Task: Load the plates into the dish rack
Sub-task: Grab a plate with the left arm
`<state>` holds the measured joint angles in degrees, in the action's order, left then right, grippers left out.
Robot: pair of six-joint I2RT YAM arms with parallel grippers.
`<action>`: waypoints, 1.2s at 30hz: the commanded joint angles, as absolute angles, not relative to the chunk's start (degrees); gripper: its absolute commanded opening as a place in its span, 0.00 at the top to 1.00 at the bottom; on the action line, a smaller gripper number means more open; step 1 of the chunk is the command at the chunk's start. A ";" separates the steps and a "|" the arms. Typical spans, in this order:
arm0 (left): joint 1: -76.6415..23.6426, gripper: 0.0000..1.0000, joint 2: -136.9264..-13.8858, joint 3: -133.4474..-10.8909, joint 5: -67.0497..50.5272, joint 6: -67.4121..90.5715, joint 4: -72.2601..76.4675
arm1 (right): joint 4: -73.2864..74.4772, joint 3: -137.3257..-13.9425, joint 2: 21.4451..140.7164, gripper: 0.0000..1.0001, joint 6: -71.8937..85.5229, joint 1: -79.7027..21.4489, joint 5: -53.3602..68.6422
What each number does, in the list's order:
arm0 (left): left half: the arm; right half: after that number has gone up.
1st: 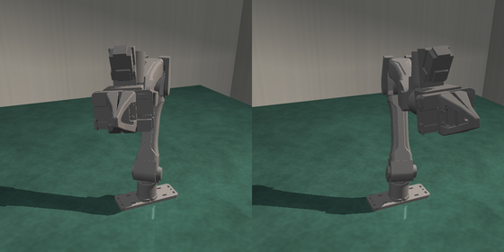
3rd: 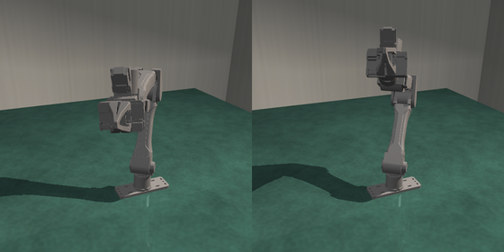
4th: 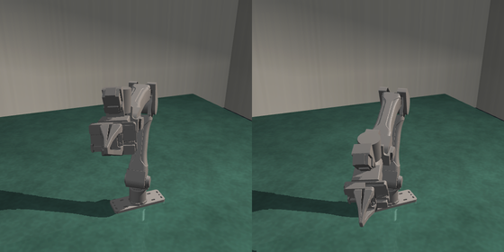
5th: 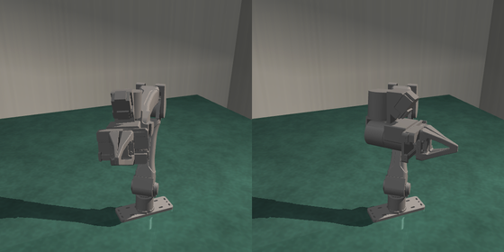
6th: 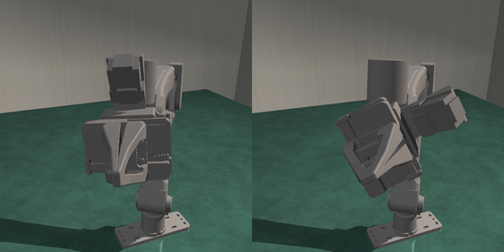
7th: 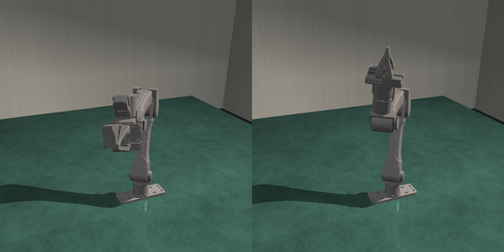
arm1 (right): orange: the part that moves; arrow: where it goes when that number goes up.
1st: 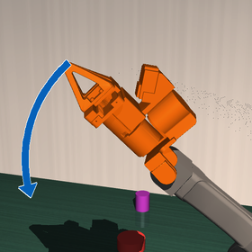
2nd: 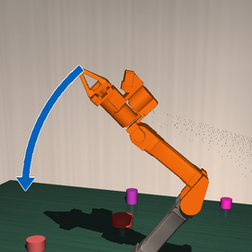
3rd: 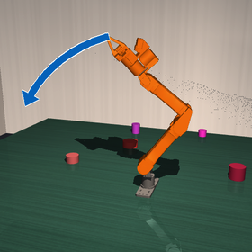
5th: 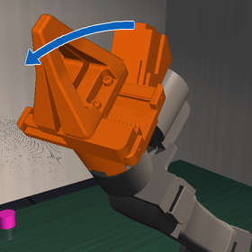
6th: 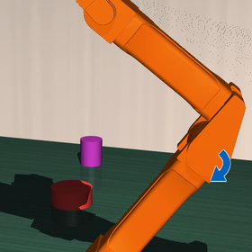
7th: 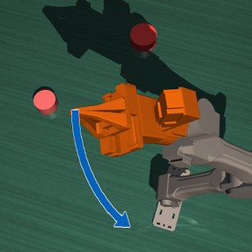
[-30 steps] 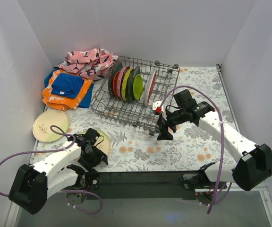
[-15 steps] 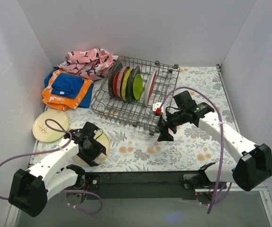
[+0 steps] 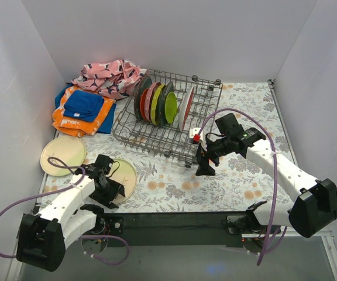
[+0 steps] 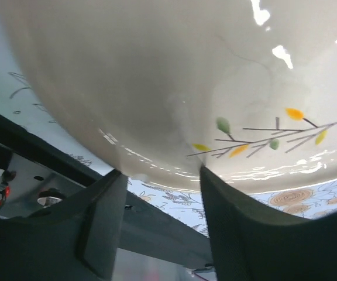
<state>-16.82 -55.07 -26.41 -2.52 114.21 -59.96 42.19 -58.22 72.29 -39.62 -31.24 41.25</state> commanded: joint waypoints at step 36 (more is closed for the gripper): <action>-11.87 0.78 -66.63 -28.22 -3.25 105.56 -43.07 | 44.47 -60.29 72.77 0.11 -43.94 -31.64 42.01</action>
